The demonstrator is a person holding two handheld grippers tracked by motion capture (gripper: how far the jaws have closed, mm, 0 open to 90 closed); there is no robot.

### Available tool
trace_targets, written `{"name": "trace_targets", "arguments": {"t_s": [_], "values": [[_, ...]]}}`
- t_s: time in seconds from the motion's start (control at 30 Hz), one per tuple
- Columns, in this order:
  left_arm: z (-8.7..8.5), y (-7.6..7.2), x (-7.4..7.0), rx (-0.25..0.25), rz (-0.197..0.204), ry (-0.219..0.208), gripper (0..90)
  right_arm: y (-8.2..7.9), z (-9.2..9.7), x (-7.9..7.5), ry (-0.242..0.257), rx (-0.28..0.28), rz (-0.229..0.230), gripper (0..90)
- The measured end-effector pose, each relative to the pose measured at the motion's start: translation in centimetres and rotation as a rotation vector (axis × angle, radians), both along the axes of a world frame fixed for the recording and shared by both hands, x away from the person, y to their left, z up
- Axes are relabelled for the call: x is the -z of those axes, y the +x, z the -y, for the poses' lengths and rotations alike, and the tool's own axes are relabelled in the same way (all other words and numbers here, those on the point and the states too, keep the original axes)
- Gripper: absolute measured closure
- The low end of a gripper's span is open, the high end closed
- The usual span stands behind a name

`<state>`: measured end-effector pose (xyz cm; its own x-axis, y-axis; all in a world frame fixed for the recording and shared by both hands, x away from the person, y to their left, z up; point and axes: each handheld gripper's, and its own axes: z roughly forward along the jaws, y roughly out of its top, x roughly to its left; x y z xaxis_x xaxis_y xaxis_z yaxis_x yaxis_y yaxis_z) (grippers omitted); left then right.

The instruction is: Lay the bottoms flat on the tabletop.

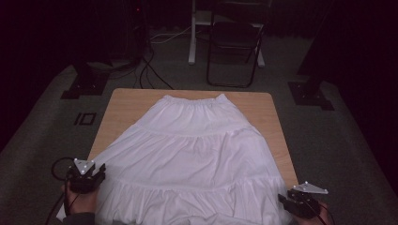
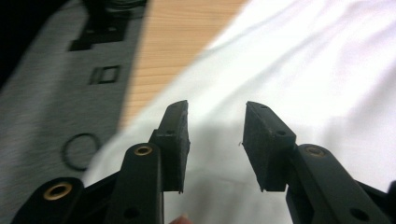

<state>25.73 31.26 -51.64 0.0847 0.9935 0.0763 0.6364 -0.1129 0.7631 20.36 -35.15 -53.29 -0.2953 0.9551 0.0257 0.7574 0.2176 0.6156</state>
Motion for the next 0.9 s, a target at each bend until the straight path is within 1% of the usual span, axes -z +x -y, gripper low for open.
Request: {"name": "trace_targets", "arguments": {"t_s": [0.03, 0.1, 0.13, 0.2, 0.23, 0.27, 0.3, 0.4, 0.43, 0.53, 0.63, 0.7, 0.77, 0.8, 0.83, 0.87, 0.9], "values": [[0.4, 0.1, 0.3, 0.027, -0.012, -0.004, 57.6, 0.0, -0.2, 0.0, -0.023, -0.007, 0.003, 58.9], [0.9, 0.4, 0.8, 0.052, -0.024, -0.017, 57.6, 0.1, -0.2, -0.1, -0.024, -0.019, 0.000, 65.7], [1.1, 0.6, 1.1, 0.064, -0.039, -0.023, 57.5, 0.1, -0.2, -0.1, -0.029, -0.025, 0.002, 71.3], [1.4, 0.8, 1.6, 0.076, -0.054, -0.013, 57.5, 0.3, -0.2, -0.1, -0.036, -0.034, 0.001, 80.7], [1.5, 0.9, 1.8, 0.081, -0.059, -0.010, 57.5, 0.4, -0.1, -0.2, -0.051, -0.030, 0.000, 85.9], [1.6, 0.9, 2.0, 0.088, -0.069, -0.004, 57.5, 0.5, -0.1, -0.2, -0.055, -0.028, -0.002, 87.3], [1.6, 1.0, 2.2, 0.089, -0.075, 0.004, 57.5, 0.6, 0.0, -0.2, -0.058, -0.024, -0.001, 87.9], [1.4, 1.1, 2.3, 0.084, -0.072, -0.008, 57.1, 1.0, 0.3, -0.2, -0.074, 0.000, 0.011, 88.6], [1.3, 1.1, 2.3, 0.081, -0.074, -0.022, 56.9, 1.0, 0.5, -0.2, -0.084, 0.008, 0.014, 88.7], [1.1, 1.1, 2.4, 0.078, -0.075, -0.039, 56.4, 1.4, 1.3, -0.4, -0.091, 0.041, 0.030, 88.9], [1.1, 1.2, 2.4, 0.078, -0.076, -0.043, 56.5, 2.0, 2.5, -0.8, -0.121, 0.080, 0.052, 89.1], [1.1, 1.1, 2.4, 0.077, -0.076, -0.044, 56.6, 2.6, 3.3, -1.2, -0.158, 0.110, 0.069, 89.3], [1.1, 1.1, 2.4, 0.078, -0.076, -0.046, 56.6, 3.4, 4.4, -1.8, -0.155, 0.136, 0.095, 89.4], [1.1, 1.1, 2.4, 0.078, -0.076, -0.046, 56.6, 3.4, 4.4, -1.8, -0.155, 0.136, 0.095, 89.4], [1.1, 1.2, 2.4, 0.083, -0.074, -0.055, 56.6, 3.6, 4.7, -2.0, -0.157, 0.145, 0.102, 89.4], [1.1, 1.2, 2.4, 0.087, -0.074, -0.055, 56.7, 4.4, 5.3, -2.7, -0.190, 0.178, 0.143, 89.6], [1.1, 1.2, 2.5, 0.088, -0.074, -0.056, 56.7, 4.7, 5.4, -3.1, -0.230, 0.203, 0.167, 89.7]]}}
